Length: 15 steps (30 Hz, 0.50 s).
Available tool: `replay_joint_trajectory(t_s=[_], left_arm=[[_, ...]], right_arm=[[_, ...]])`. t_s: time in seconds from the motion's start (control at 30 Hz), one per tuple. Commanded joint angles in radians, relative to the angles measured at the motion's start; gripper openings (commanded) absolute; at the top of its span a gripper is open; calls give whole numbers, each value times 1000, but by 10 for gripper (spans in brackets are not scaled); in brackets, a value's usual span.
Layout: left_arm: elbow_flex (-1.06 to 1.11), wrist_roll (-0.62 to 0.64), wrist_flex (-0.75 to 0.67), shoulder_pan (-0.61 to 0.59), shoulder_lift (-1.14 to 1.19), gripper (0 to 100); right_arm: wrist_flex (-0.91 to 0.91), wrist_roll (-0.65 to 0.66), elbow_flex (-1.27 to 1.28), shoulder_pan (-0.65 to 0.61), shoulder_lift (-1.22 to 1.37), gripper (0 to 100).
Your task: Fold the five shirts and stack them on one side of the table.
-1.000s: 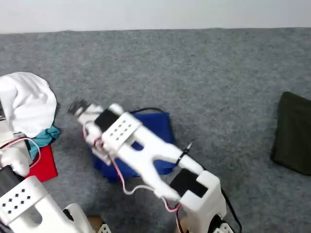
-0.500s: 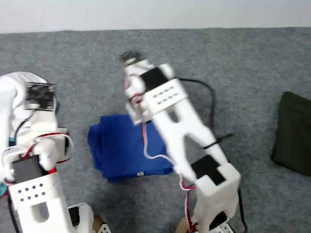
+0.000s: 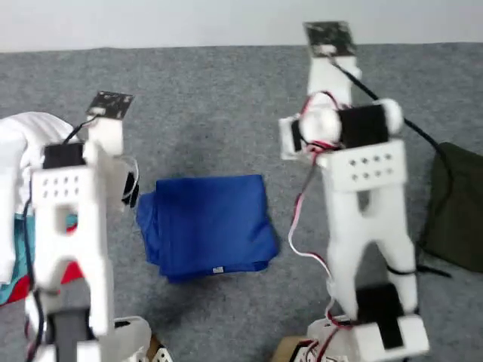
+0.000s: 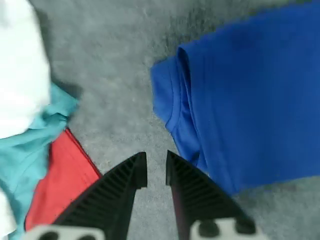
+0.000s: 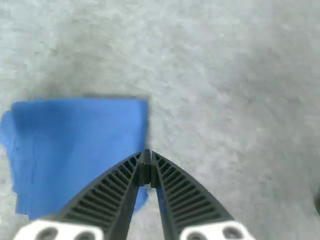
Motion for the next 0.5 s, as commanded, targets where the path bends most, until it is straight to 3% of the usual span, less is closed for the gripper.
replay_joint_trajectory(t_s=[0.0, 0.27, 0.47], left_arm=[[-114, 9, 20, 11, 121, 88], [-127, 2, -49, 44, 305, 167], [-127, -28, -84, 91, 414, 181]], right_arm=[[39, -11, 126, 99, -163, 9], [38, -9, 414, 358, -421, 9], [36, -6, 582, 427, -576, 9]])
